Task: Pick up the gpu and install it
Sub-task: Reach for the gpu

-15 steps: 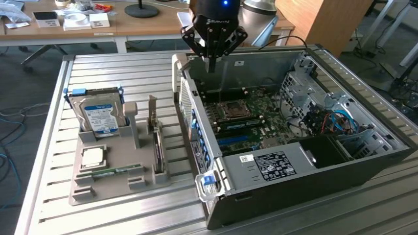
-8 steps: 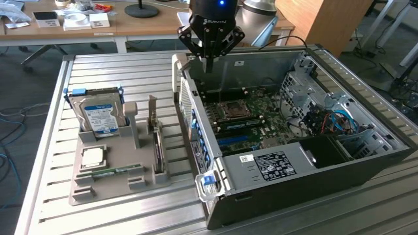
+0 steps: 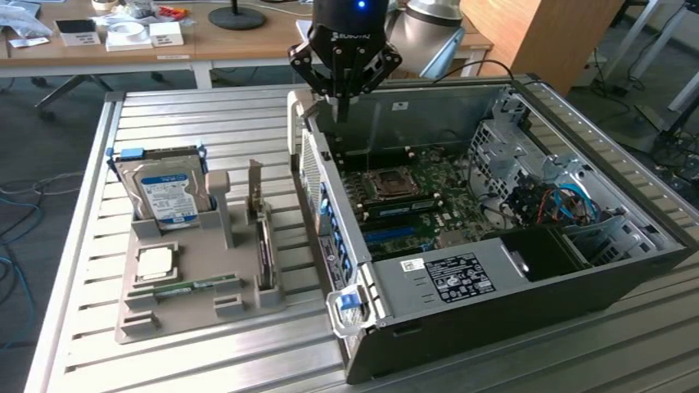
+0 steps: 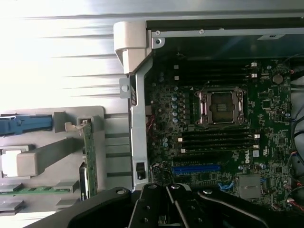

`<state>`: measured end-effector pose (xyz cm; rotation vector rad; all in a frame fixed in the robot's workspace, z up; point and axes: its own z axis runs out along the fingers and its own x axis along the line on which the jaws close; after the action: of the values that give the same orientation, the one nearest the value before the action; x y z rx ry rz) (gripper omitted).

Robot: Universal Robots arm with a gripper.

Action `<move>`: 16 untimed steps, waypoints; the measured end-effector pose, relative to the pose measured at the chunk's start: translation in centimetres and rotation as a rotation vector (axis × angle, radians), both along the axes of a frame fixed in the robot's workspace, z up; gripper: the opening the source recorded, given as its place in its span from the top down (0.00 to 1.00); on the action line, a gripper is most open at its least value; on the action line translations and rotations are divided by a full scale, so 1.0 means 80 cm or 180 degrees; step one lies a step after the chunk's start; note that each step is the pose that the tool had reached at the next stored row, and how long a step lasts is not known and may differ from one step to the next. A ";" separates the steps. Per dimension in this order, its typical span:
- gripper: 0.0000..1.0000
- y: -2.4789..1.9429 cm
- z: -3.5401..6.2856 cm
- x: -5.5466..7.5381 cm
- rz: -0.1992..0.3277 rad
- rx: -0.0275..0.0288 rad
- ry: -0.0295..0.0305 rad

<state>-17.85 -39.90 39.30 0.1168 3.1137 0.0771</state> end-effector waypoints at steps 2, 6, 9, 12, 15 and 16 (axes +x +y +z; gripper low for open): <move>0.89 0.0000 0.000 -0.003 0.0000 0.0000 0.0000; 0.89 0.0000 0.000 -0.008 0.0000 0.0000 0.0000; 0.89 0.0000 0.000 -0.011 0.0000 0.0000 0.0000; 0.89 0.0000 0.000 -0.014 0.0000 0.0000 0.0000; 0.89 0.0000 0.000 -0.019 0.0000 0.0000 0.0000; 0.89 0.0000 0.000 -0.020 0.0000 0.0000 0.0000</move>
<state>-19.48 -39.90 39.27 0.1167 3.1136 0.0771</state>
